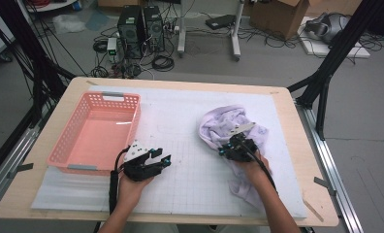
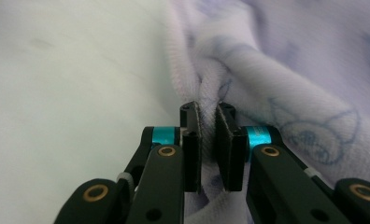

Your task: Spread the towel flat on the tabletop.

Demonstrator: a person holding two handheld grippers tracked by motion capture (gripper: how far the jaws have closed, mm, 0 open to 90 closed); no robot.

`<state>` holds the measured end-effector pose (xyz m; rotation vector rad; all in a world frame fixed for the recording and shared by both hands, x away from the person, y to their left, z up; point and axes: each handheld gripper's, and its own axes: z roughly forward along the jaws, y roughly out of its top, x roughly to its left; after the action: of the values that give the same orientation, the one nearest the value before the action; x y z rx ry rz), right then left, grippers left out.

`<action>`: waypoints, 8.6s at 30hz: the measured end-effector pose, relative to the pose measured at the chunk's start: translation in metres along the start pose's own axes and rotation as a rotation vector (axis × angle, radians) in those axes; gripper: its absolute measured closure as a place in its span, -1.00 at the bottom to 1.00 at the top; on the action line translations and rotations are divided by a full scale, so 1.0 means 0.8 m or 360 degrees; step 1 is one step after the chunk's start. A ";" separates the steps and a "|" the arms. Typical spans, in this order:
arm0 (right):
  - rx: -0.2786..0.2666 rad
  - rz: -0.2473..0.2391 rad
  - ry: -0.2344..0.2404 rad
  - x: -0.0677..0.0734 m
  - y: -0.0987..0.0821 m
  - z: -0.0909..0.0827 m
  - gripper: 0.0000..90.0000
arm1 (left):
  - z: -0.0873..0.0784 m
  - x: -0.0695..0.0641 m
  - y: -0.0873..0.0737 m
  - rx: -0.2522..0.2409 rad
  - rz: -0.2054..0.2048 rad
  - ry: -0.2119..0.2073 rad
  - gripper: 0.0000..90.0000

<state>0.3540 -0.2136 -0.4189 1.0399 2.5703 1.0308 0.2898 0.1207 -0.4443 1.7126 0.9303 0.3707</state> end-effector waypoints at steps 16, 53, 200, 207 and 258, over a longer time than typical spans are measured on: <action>-0.0438 0.0012 0.0112 0.031 0.043 -0.029 0.27 | -0.005 0.004 -0.004 0.0047 -0.0073 0.0017 0.07; -0.0356 0.0267 -0.0236 -0.042 -0.137 -0.111 0.20 | 0.133 -0.157 0.009 0.0506 0.0395 -0.0093 0.02; -0.0306 0.0399 -0.0503 -0.071 -0.153 -0.136 0.30 | 0.044 -0.069 -0.006 0.0497 0.0077 -0.0230 -0.09; -0.0183 0.0387 -0.0353 -0.066 -0.174 -0.121 0.31 | 0.055 -0.089 0.000 0.0552 0.0290 -0.0053 0.42; -0.0363 0.0224 -0.0643 -0.036 -0.169 -0.146 0.48 | 0.071 -0.082 0.002 0.0504 0.0196 -0.0198 0.14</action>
<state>0.2553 -0.3652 -0.4241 1.2331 2.0353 0.9961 0.2854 0.0338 -0.4495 2.0642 0.8272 0.2009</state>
